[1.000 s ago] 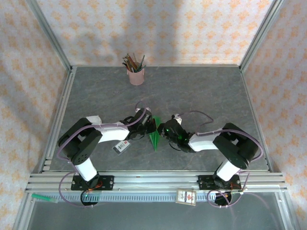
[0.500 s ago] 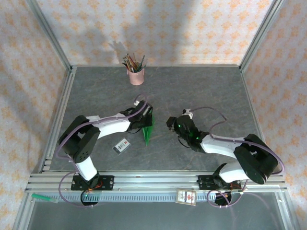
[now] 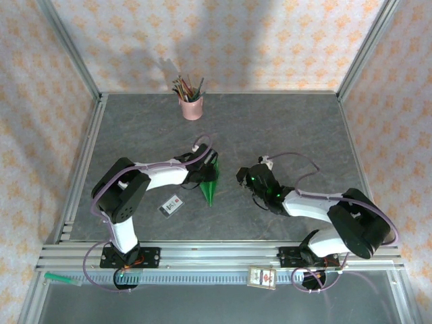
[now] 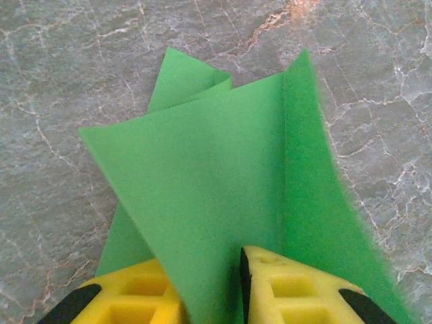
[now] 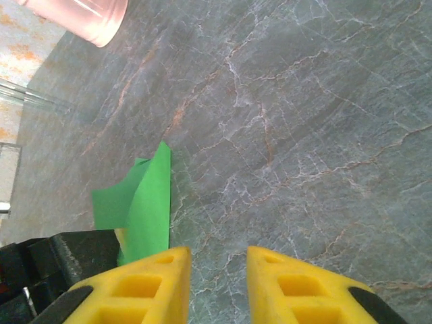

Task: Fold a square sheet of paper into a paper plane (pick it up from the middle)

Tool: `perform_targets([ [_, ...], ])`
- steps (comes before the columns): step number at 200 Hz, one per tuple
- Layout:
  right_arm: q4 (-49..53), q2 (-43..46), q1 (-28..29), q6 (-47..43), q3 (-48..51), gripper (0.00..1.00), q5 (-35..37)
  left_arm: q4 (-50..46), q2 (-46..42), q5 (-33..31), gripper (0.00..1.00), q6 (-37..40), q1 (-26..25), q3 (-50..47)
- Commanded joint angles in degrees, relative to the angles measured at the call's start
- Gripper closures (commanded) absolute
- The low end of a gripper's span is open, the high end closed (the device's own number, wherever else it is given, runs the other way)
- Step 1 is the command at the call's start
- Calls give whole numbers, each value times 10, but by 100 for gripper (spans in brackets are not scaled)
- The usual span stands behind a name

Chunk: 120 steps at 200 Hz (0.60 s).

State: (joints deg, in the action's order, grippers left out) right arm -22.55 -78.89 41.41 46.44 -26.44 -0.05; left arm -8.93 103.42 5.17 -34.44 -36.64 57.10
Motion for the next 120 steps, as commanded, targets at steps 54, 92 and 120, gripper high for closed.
perform_targets([
  [54, -5, -29, -5, -5, -2, 73, -2, 5, -1, 14, 67, -9, -8, 9],
  [92, -9, -37, -5, -3, -2, 73, -8, -23, 30, -52, 64, 5, -27, 21],
  [120, -10, -37, -7, -2, -2, 73, -9, -48, 52, -108, 58, 22, -40, 33],
])
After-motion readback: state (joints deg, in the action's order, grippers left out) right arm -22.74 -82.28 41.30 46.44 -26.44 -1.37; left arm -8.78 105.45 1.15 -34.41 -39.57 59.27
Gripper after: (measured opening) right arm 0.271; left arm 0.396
